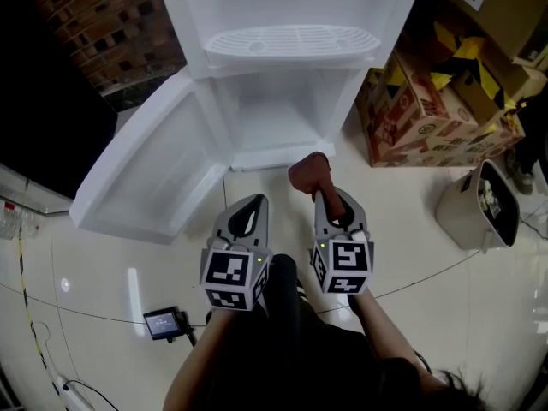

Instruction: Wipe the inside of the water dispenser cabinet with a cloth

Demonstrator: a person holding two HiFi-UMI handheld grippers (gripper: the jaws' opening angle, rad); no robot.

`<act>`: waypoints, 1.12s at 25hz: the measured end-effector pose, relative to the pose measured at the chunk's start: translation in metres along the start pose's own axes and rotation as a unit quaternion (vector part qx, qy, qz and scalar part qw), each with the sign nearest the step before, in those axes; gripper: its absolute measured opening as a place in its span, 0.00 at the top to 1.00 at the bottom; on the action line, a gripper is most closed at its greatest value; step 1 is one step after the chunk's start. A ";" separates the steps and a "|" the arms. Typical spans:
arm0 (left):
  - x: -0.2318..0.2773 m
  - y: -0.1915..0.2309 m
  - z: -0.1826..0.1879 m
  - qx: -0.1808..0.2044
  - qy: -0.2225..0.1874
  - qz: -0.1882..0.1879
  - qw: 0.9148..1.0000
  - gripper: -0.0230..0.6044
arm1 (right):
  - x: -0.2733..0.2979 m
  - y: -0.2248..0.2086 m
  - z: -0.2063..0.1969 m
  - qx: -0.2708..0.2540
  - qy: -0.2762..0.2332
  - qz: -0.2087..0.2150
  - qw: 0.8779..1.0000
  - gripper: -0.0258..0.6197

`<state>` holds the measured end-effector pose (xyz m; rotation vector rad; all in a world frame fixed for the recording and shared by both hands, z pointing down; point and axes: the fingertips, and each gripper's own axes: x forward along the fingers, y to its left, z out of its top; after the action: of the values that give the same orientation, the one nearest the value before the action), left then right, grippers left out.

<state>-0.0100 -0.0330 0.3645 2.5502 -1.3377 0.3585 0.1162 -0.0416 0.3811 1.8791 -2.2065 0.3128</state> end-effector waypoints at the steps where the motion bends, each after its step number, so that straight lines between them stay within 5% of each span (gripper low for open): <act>1: 0.002 0.000 -0.001 -0.001 0.002 0.000 1.000 1.00 | -0.003 0.001 0.000 0.005 -0.001 0.000 1.000 0.83; 16: -0.001 -0.001 -0.008 0.000 0.014 0.027 1.000 1.00 | -0.025 0.015 0.001 0.002 -0.006 0.035 0.999 0.84; 28: 0.007 -0.018 -0.005 -0.001 0.015 0.006 1.000 1.00 | -0.026 0.014 0.003 -0.003 -0.012 0.039 0.999 0.84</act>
<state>0.0079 -0.0270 0.3699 2.5259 -1.3419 0.3944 0.1060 -0.0160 0.3699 1.8055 -2.2988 0.2968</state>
